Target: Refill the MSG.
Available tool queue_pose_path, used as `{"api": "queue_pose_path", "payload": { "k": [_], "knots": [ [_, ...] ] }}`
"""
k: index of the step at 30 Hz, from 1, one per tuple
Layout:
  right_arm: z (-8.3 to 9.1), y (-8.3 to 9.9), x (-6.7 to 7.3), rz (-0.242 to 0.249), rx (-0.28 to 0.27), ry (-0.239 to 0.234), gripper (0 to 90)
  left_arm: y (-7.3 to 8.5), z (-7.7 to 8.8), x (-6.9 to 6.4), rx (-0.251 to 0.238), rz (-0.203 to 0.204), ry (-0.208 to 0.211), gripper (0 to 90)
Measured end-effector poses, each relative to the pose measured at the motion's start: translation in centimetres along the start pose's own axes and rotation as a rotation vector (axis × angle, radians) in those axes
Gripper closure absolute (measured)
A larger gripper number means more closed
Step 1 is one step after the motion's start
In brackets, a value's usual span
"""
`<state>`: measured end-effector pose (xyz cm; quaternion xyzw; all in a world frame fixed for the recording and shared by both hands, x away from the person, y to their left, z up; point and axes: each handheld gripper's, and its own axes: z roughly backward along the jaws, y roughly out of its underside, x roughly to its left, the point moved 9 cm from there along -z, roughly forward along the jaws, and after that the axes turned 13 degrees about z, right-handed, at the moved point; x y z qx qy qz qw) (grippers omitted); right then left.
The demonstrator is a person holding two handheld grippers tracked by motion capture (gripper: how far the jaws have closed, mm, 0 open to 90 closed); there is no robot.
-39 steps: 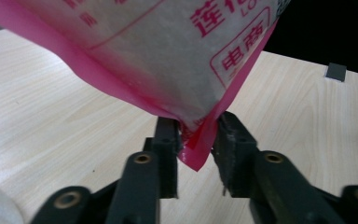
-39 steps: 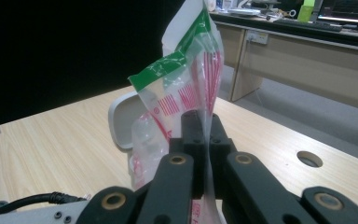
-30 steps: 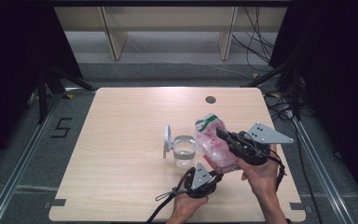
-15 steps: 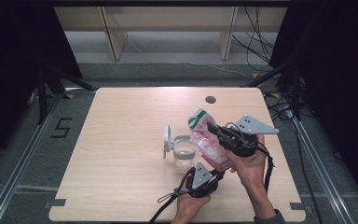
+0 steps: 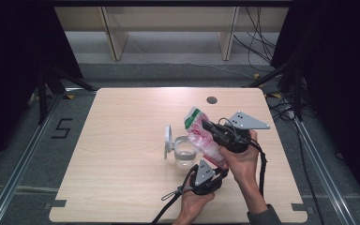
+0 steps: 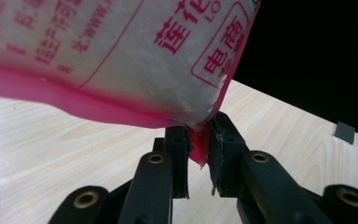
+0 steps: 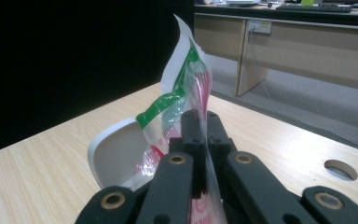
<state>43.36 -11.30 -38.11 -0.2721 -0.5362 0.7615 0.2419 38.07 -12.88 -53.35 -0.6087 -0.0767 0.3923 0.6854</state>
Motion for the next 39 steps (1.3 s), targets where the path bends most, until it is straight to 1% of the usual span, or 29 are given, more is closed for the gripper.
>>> {"api": "queue_pose_path", "payload": {
  "k": [1,2,4,7,8,9,10,12,13,14,15,17,18,19,22,24,25,27,28,29,30,31,32,33,35,36,37,38,39],
  "knots": [
    [-0.2,0.0,0.1,-0.009,-0.003,-0.008,90.0,0.0,0.0,0.0,0.001,0.008,-0.001,78.4],
    [-0.2,0.0,0.0,-0.008,0.0,0.001,90.0,0.0,0.0,0.1,0.003,0.013,-0.002,78.4],
    [-0.5,-0.1,0.0,-0.014,-0.01,-0.006,90.0,-0.1,0.0,0.1,-0.001,0.012,0.001,78.4],
    [-0.7,-0.2,0.1,-0.001,-0.01,-0.008,90.0,-0.3,-0.1,0.1,-0.004,0.022,0.01,78.3],
    [-0.8,-0.2,0.1,-0.008,-0.005,-0.007,90.0,-0.3,-0.1,0.0,-0.002,0.022,0.019,78.3],
    [-0.9,-0.2,0.2,-0.008,-0.013,-0.014,90.0,-0.3,-0.1,0.0,-0.004,0.026,0.014,78.3],
    [-1.0,-0.2,0.2,-0.007,-0.007,-0.009,90.0,-0.4,-0.2,0.0,-0.008,0.023,0.013,78.2],
    [-1.2,-0.1,0.2,-0.005,0.001,-0.002,90.0,-0.5,-0.2,-0.1,-0.013,0.028,0.016,78.2],
    [-1.4,-0.2,0.2,-0.009,-0.006,-0.007,90.0,-0.5,-0.3,-0.1,-0.009,0.031,0.02,78.2],
    [-1.4,-0.1,0.2,-0.005,0.0,-0.003,90.0,-0.3,-0.2,0.1,0.013,0.007,0.014,78.2],
    [-1.5,-0.1,0.2,-0.004,0.003,-0.002,90.0,-0.5,-0.4,-0.1,-0.014,0.036,0.027,78.2],
    [-1.6,-0.2,0.5,-0.001,-0.002,-0.007,90.0,-0.6,-0.5,-0.1,-0.025,0.04,0.031,78.2],
    [-1.6,-0.2,0.5,0.015,0.001,0.0,90.0,-0.7,-0.4,0.0,-0.02,0.041,0.029,78.2],
    [-1.8,-0.3,0.4,0.036,-0.008,0.007,90.0,-0.8,-0.4,0.0,-0.02,0.04,0.031,78.2],
    [-2.0,-0.4,0.5,0.031,-0.008,0.007,90.0,-0.8,-0.4,-0.1,-0.026,0.036,0.033,78.2],
    [-2.2,-0.4,0.5,0.036,-0.014,0.002,90.0,-0.9,-0.5,0.0,-0.025,0.045,0.036,78.1],
    [-2.2,-0.2,0.5,0.03,0.003,0.009,90.0,-0.9,-0.5,0.0,-0.025,0.042,0.036,78.1],
    [-2.4,-0.3,0.6,0.03,-0.001,-0.002,90.0,-0.9,-0.5,0.0,-0.024,0.047,0.038,78.1],
    [-2.4,-0.2,0.8,0.014,0.008,-0.02,90.0,-1.0,-0.6,-0.1,-0.03,0.042,0.044,78.1],
    [-2.5,-0.3,0.7,0.03,-0.003,-0.008,90.0,-1.0,-0.6,-0.1,-0.029,0.039,0.043,78.1],
    [-2.4,-0.3,0.6,0.04,0.002,0.002,90.0,-1.1,-0.7,-0.1,-0.03,0.041,0.046,78.1],
    [-2.5,-0.3,0.7,0.034,-0.002,-0.008,90.0,-1.2,-0.7,-0.2,-0.031,0.04,0.046,78.1],
    [-2.6,-0.4,0.7,0.035,-0.003,-0.008,90.0,-1.3,-0.7,-0.2,-0.032,0.037,0.044,78.1],
    [-2.5,-0.3,0.9,0.035,0.01,-0.018,90.0,-1.3,-0.7,-0.2,-0.034,0.035,0.046,78.1],
    [-2.5,-0.5,0.7,0.051,0.003,-0.006,90.0,-1.4,-0.7,-0.1,-0.034,0.038,0.045,78.1],
    [-2.5,-0.4,0.8,0.043,0.003,-0.009,90.0,-1.4,-0.7,-0.2,-0.036,0.042,0.052,78.1],
    [-2.5,-0.4,1.0,0.019,0.013,-0.021,90.0,-1.4,-0.8,-0.2,-0.034,0.035,0.052,78.1],
    [-2.5,-0.4,0.8,0.038,0.011,-0.016,90.0,-1.4,-0.8,-0.2,-0.034,0.03,0.052,78.1],
    [-2.5,-0.5,0.6,0.046,0.005,-0.01,90.0,-1.4,-0.8,-0.1,-0.033,0.03,0.046,78.1]
  ]
}}
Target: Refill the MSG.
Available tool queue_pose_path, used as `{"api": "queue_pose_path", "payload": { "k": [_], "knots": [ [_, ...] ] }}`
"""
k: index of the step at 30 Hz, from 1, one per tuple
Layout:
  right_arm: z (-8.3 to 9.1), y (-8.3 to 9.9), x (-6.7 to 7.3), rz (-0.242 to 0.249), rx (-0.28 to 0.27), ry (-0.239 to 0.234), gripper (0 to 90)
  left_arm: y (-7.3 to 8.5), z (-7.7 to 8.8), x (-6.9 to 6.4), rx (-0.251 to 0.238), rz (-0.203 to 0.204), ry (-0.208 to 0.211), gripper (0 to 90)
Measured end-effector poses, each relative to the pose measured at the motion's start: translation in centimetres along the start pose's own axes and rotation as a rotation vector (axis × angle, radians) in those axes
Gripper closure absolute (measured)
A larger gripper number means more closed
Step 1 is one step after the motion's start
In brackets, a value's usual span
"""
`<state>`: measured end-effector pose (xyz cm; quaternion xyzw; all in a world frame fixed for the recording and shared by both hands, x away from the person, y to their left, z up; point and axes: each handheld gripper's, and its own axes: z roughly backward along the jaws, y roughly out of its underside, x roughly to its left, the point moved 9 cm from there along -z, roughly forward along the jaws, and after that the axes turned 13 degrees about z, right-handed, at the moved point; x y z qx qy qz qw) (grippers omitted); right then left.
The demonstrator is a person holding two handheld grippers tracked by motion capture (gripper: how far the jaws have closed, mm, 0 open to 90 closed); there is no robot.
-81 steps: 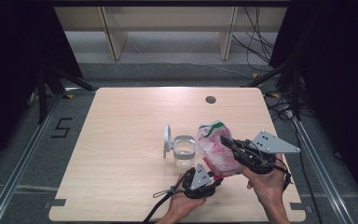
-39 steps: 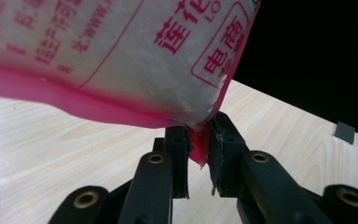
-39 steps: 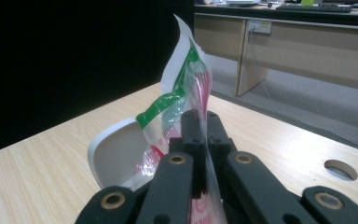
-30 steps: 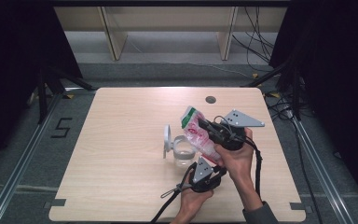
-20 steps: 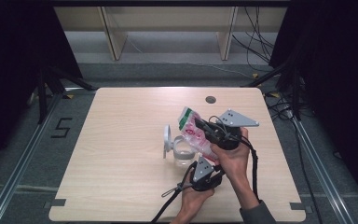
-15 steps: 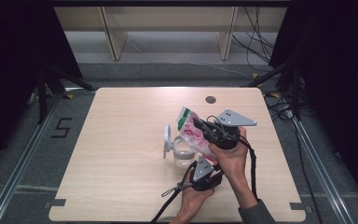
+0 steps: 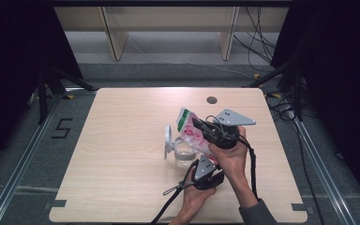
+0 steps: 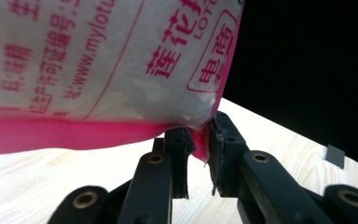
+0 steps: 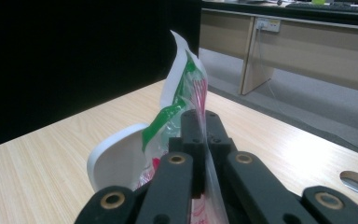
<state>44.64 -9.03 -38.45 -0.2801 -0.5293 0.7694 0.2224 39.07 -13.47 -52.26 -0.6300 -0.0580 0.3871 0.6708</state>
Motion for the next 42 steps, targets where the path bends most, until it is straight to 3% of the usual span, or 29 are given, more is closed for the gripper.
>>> {"api": "queue_pose_path", "payload": {
  "k": [18,26,27,28,32,37,39,41,42],
  "knots": [
    [-0.5,-0.1,-0.1,0.003,0.001,0.008,90.0,-0.2,-0.2,0.4,-0.003,0.002,-0.005,78.2],
    [-0.8,0.0,0.6,-0.015,0.013,-0.032,90.0,-0.4,-0.4,0.5,-0.019,0.014,-0.005,78.2],
    [-0.8,0.0,0.4,0.005,0.009,-0.019,90.0,-0.4,-0.4,0.5,-0.023,0.006,-0.008,78.2],
    [-0.7,0.0,0.5,-0.008,0.02,-0.034,90.0,-0.4,-0.4,0.5,-0.019,0.004,-0.014,78.2],
    [-0.9,0.0,0.0,0.003,0.003,-0.017,90.0,-0.4,-0.6,0.3,-0.023,0.001,-0.007,78.2],
    [-0.7,0.1,-0.1,-0.015,0.02,-0.023,90.0,-0.6,-0.8,0.2,-0.026,0.001,-0.005,78.2],
    [-0.8,-0.2,-0.4,0.009,-0.002,-0.017,90.0,-0.7,-0.9,0.2,-0.029,-0.001,-0.009,78.2],
    [-0.8,-0.1,-0.2,-0.013,0.007,-0.027,90.0,-0.7,-1.0,0.2,-0.031,-0.001,-0.01,78.2],
    [-0.8,-0.1,-0.5,0.01,0.009,-0.012,90.0,-0.7,-1.0,0.2,-0.034,0.005,-0.007,78.2]
  ]
}}
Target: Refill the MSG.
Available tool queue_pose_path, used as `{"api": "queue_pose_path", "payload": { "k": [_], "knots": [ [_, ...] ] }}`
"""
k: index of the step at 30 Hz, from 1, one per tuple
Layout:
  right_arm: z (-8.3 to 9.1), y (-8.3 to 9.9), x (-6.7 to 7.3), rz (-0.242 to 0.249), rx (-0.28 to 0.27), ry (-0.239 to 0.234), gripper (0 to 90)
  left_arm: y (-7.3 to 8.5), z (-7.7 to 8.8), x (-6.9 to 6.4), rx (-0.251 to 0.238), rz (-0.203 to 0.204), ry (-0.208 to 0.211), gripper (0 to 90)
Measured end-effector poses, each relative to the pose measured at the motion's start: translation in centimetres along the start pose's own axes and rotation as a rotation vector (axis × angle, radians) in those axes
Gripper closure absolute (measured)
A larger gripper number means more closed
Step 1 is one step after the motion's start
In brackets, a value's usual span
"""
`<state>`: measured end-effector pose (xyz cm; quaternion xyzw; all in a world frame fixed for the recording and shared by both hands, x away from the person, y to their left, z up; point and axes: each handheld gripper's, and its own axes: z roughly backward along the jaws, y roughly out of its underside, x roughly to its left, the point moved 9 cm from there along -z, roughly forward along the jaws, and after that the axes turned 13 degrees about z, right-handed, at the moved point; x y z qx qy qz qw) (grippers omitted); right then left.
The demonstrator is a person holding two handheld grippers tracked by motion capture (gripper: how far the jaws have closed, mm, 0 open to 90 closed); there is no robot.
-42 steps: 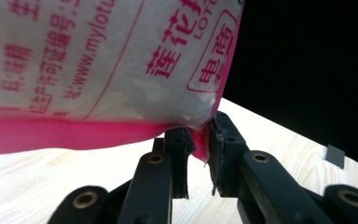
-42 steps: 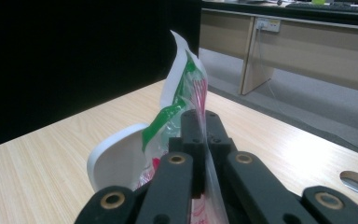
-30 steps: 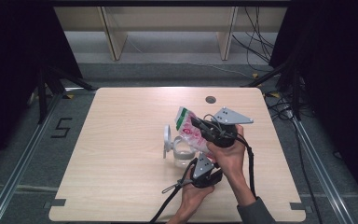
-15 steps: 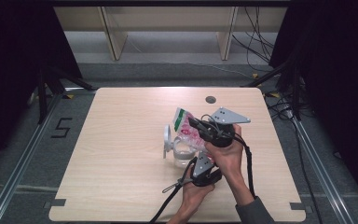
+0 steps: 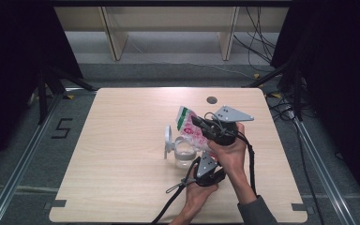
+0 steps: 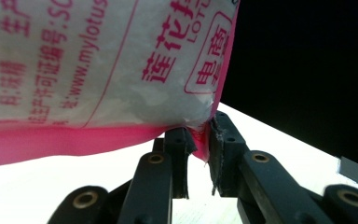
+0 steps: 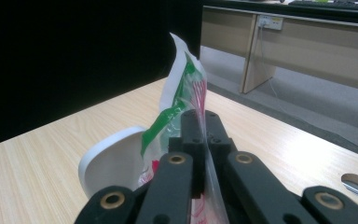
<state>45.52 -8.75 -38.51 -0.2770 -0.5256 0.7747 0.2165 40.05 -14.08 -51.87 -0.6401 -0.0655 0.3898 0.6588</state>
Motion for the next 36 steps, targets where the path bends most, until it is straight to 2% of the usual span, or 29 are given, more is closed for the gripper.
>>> {"api": "queue_pose_path", "payload": {
  "k": [5,6,7,8,11,12,14,15,18,20,21,23,25,27,30,31,33,35,36],
  "knots": [
    [-0.11,0.07,0.24,-0.014,0.009,-0.008,90.0,-0.09,-0.02,0.08,-0.003,0.006,0.003,78.1],
    [-0.14,-0.08,0.19,-0.01,-0.005,-0.001,90.0,-0.11,0.03,0.1,-0.004,0.002,-0.001,78.1],
    [-0.04,-0.06,0.16,-0.003,0.006,-0.003,90.0,-0.13,0.06,0.11,-0.006,0.001,-0.002,78.1],
    [-0.08,-0.12,0.46,-0.02,0.002,-0.022,90.0,-0.14,0.08,0.09,-0.006,0.0,-0.002,78.1],
    [-0.03,-0.04,0.23,0.001,0.008,-0.005,90.0,-0.07,0.09,-0.03,-0.003,0.004,0.006,78.0],
    [-0.15,-0.11,0.25,-0.006,-0.006,-0.004,90.0,-0.06,0.1,-0.02,-0.002,0.002,0.006,78.0],
    [-0.09,0.0,0.14,-0.003,0.005,-0.004,90.0,-0.05,0.04,0.05,-0.001,0.006,0.004,78.0],
    [-0.09,0.07,0.34,-0.024,0.01,-0.019,90.0,-0.03,0.02,0.06,0.0,0.005,0.004,78.0],
    [-0.15,0.08,0.14,-0.008,0.006,-0.007,90.0,0.01,-0.01,0.06,-0.002,0.007,0.006,78.0],
    [-0.16,0.2,0.32,-0.019,0.019,-0.017,90.0,-0.05,-0.11,0.06,-0.005,0.013,0.009,78.0],
    [-0.19,0.14,0.15,-0.005,0.01,-0.007,90.0,-0.08,-0.11,0.05,-0.005,0.012,0.007,78.0],
    [-0.22,-0.01,0.24,-0.012,-0.003,-0.013,90.0,-0.1,-0.08,0.09,-0.006,0.005,0.003,78.0],
    [-0.13,0.04,0.39,-0.024,0.008,-0.024,90.0,-0.12,-0.14,0.04,-0.008,0.014,0.013,78.0],
    [-0.17,0.06,0.16,0.002,0.005,-0.014,90.0,-0.05,-0.14,0.01,-0.004,0.006,0.008,78.0],
    [-0.23,0.14,0.31,-0.012,0.008,-0.027,90.0,-0.03,-0.13,0.11,-0.005,0.014,0.006,78.0],
    [-0.17,0.21,0.35,-0.018,0.016,-0.023,90.0,-0.04,-0.15,0.1,-0.006,0.015,0.01,78.0],
    [-0.27,0.13,0.23,-0.001,0.005,-0.002,90.0,-0.07,-0.11,0.08,-0.009,0.012,0.01,78.0],
    [-0.36,0.04,0.3,0.008,-0.002,-0.019,90.0,-0.06,-0.09,0.14,-0.008,0.012,0.007,77.9],
    [-0.35,0.11,0.44,-0.004,0.007,-0.026,90.0,-0.06,-0.13,0.13,-0.006,0.017,0.011,77.9]
  ]
}}
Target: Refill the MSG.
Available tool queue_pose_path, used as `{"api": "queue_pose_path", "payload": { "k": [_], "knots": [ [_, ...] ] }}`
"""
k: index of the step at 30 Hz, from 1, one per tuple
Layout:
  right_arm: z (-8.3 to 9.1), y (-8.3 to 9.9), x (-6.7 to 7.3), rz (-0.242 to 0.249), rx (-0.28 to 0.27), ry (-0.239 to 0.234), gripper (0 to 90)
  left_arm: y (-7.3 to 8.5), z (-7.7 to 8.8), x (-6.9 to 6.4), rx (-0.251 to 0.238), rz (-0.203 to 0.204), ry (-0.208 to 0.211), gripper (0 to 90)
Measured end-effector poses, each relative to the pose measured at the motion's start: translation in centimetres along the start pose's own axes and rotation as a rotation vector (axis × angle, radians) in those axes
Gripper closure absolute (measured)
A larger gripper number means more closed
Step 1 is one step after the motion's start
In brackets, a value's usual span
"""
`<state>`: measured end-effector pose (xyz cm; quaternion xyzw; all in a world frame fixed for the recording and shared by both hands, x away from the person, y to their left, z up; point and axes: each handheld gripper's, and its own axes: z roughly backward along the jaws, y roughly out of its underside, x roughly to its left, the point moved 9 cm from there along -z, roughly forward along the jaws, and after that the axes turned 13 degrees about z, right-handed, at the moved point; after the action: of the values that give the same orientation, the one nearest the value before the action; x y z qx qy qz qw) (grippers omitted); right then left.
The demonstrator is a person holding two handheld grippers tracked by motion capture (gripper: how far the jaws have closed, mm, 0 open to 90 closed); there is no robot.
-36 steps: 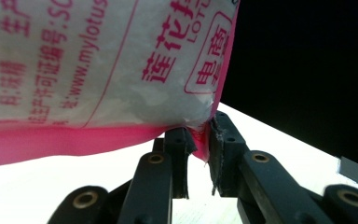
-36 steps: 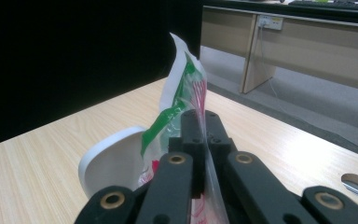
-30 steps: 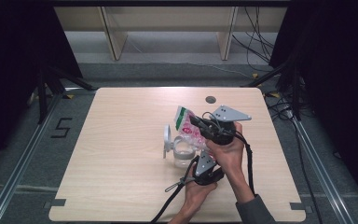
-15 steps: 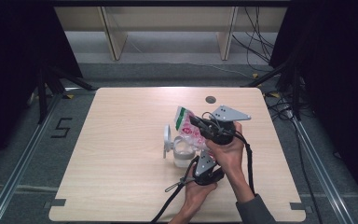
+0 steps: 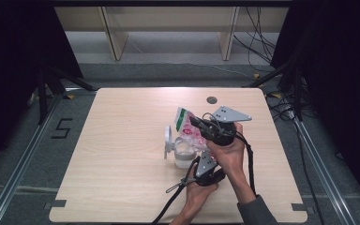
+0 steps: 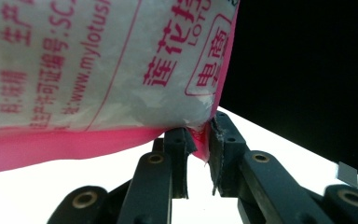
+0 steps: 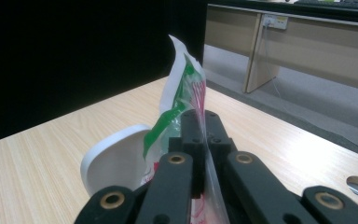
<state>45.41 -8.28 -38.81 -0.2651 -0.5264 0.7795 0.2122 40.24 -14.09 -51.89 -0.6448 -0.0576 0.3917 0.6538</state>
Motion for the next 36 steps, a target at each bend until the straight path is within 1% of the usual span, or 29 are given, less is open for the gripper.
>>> {"api": "queue_pose_path", "payload": {
  "k": [1,2,4,5,9,11,13,15,17,18,19,20,21,22,24,25,26,27,29,30,31,32,33,35,36],
  "knots": [
    [-0.01,0.05,0.13,-0.014,0.004,-0.003,90.0,-0.02,-0.03,-0.01,-0.004,0.001,-0.002,77.9],
    [-0.01,0.05,0.15,-0.014,0.005,-0.003,90.0,-0.02,0.0,-0.03,-0.004,-0.003,0.0,77.9],
    [-0.01,-0.01,0.08,-0.005,0.0,-0.005,90.0,-0.05,0.02,-0.02,-0.006,-0.006,-0.002,77.9],
    [0.01,0.0,0.04,-0.005,0.001,-0.006,90.0,-0.02,0.0,0.0,-0.002,-0.005,-0.001,78.0],
    [0.02,0.03,0.08,-0.01,0.004,-0.003,90.0,-0.06,0.01,-0.14,-0.008,-0.005,0.003,77.9],
    [-0.04,0.03,-0.01,-0.003,0.001,-0.003,90.0,-0.05,-0.03,-0.12,-0.005,-0.002,0.004,77.9],
    [-0.02,0.06,0.14,-0.014,0.006,-0.005,90.0,-0.06,-0.02,-0.12,-0.004,-0.008,0.001,78.0],
    [-0.08,0.01,0.13,-0.004,0.003,-0.011,90.0,-0.08,-0.06,-0.11,-0.01,-0.006,0.004,78.0],
    [-0.12,0.09,0.07,-0.003,0.004,-0.004,90.0,-0.04,-0.08,-0.08,-0.005,-0.001,0.006,78.0],
    [-0.13,0.14,0.15,-0.005,0.008,-0.008,90.0,-0.04,-0.09,-0.12,-0.007,0.0,0.006,78.0],
    [-0.08,0.22,0.13,-0.004,0.021,0.002,90.0,-0.04,-0.02,-0.13,-0.008,-0.004,-0.001,78.0],
    [-0.18,0.17,0.09,0.014,0.015,-0.004,90.0,-0.05,-0.03,-0.12,-0.009,-0.002,0.001,78.0],
    [-0.17,0.18,0.15,0.0,0.015,-0.004,90.0,-0.06,-0.05,-0.1,-0.008,-0.003,0.005,78.0],
    [-0.19,0.17,0.13,0.006,0.013,-0.006,90.0,-0.07,-0.07,-0.08,-0.008,-0.003,0.005,78.0],
    [-0.09,0.17,0.19,0.0,0.018,-0.004,90.0,-0.12,-0.05,-0.17,-0.013,-0.005,0.006,78.0],
    [-0.14,0.1,0.21,0.013,0.013,-0.009,90.0,-0.12,-0.02,-0.18,-0.014,-0.006,0.005,78.0],
    [-0.1,0.09,0.13,0.014,0.013,-0.001,90.0,-0.12,-0.03,-0.17,-0.014,-0.006,0.004,77.9],
    [-0.19,0.07,0.22,0.006,0.008,-0.011,90.0,-0.11,-0.06,-0.15,-0.011,-0.005,0.005,78.0],
    [-0.11,0.19,0.19,0.004,0.019,-0.007,90.0,-0.13,-0.15,-0.21,-0.021,-0.002,0.01,77.9],
    [-0.06,0.22,0.18,0.001,0.023,-0.005,90.0,-0.07,-0.02,-0.16,-0.011,-0.006,0.0,78.0],
    [-0.12,0.16,0.21,-0.003,0.017,-0.007,90.0,-0.11,-0.07,-0.11,-0.018,-0.01,-0.001,78.0],
    [-0.18,0.12,0.19,0.005,0.009,-0.014,90.0,-0.1,-0.07,-0.05,-0.015,-0.008,-0.003,77.9],
    [-0.21,0.08,0.21,0.0,0.003,-0.017,90.0,-0.1,-0.11,-0.02,-0.013,-0.009,0.003,77.9],
    [-0.16,0.11,0.25,0.002,0.009,-0.016,90.0,-0.16,-0.12,-0.1,-0.022,-0.005,0.004,78.0],
    [-0.2,0.04,0.29,0.002,0.003,-0.019,90.0,-0.11,-0.01,-0.06,-0.015,-0.01,-0.006,77.9]
  ]
}}
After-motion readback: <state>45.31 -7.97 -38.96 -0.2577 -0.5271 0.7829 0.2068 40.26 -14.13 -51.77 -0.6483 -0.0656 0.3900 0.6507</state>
